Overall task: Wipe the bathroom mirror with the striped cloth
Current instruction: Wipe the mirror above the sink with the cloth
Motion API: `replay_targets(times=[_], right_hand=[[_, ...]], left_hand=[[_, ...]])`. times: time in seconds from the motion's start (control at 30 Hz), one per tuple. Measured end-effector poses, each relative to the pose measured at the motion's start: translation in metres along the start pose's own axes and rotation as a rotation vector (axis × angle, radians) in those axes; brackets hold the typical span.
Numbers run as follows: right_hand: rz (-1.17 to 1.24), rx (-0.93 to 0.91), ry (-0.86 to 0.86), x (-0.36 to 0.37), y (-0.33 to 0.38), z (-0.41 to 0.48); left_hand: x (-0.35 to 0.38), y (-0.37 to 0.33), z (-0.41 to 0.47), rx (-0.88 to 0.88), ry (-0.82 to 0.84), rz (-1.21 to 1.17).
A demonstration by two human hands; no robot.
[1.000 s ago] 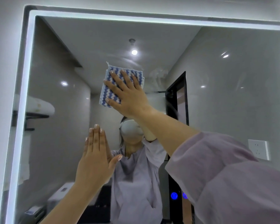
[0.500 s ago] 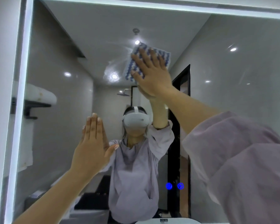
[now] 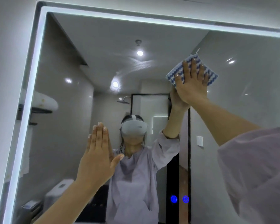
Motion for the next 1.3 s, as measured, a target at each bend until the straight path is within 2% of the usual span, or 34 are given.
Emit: replay_targets(times=[0.1,0.17,0.47,0.57,0.77,1.3], right_hand=[[0.053,0.087,-0.001,0.003,0.023,-0.001],[0.048,0.063,-0.003,0.006,0.045,-0.001],[0.026,-0.374,0.085,0.025,0.175,-0.008],[0.0,-0.415,0.057,0.032,0.191,-0.011],[-0.051,-0.455,0.036,0.028,0.177,-0.003],[-0.008,-0.076,-0.049,-0.008,0.002,0.026]], left_hand=[[0.0,-0.001,0.0,-0.003,-0.007,-0.02],[-0.001,-0.001,0.0,0.003,-0.012,-0.016],[-0.005,-0.003,-0.001,0.015,-0.049,-0.069],[-0.004,-0.003,-0.001,0.017,-0.056,-0.062],[-0.002,0.0,-0.001,0.016,-0.067,-0.002],[0.001,0.0,-0.001,0.015,-0.056,0.049]])
Point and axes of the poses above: each hand's wrist, its own z-axis towards the middle knuckle, its own x-axis out of the palm, y = z × x, the point moved 4 cm from there along z, towards the middle knuckle, and after that the axes turned 6 degrees about -x, right-handed, at the moved point
